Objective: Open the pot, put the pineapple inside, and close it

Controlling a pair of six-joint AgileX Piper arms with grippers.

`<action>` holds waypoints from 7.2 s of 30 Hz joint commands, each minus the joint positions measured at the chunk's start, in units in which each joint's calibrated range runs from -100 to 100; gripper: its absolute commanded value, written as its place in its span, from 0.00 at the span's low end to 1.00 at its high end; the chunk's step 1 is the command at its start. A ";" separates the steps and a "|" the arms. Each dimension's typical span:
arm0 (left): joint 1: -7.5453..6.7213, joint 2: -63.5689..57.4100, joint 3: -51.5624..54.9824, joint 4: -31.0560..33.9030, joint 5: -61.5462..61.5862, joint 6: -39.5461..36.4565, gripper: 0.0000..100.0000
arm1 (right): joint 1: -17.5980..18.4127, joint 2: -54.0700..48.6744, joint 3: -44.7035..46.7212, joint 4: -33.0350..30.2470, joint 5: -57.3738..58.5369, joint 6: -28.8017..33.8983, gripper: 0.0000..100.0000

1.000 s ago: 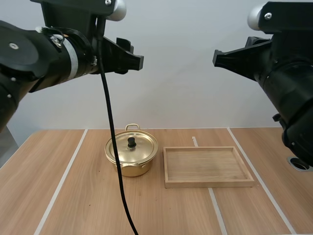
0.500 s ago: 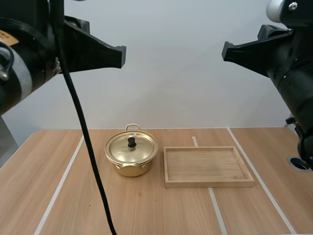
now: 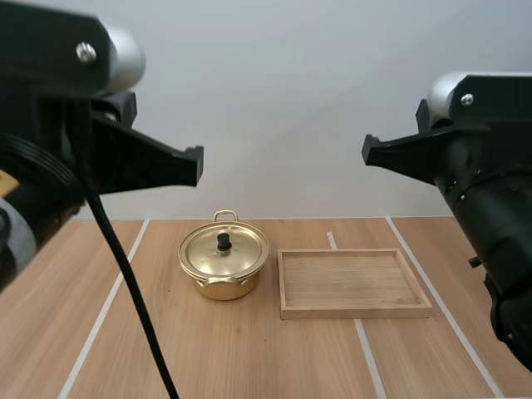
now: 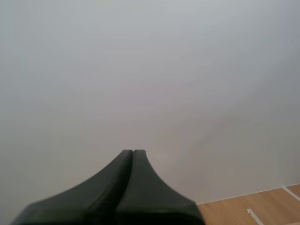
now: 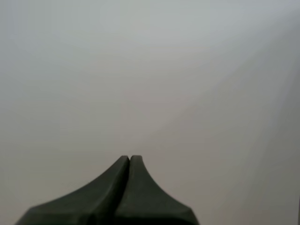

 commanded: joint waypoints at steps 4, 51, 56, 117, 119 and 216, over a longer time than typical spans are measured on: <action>-0.02 -4.30 9.66 3.85 -11.05 -5.72 0.00 | -0.20 -0.63 6.02 0.00 0.64 0.07 0.00; -0.02 -5.67 31.14 8.17 -20.65 -6.06 0.00 | 1.34 -0.63 21.15 0.00 0.51 0.15 0.00; -0.02 -9.08 36.05 8.17 -20.65 -6.06 0.00 | 1.34 -0.63 26.49 0.00 0.51 0.15 0.00; -0.02 -10.75 47.08 8.03 -23.27 -5.75 0.00 | -1.88 -6.40 29.79 -62.17 17.62 61.89 0.00; -0.02 -10.75 47.08 8.03 -23.27 -5.75 0.00 | -1.88 -6.40 29.79 -69.31 19.68 69.29 0.00; -0.02 -10.75 47.08 8.17 -23.27 -5.75 0.00 | -1.88 -14.21 29.79 -95.15 34.83 90.29 0.00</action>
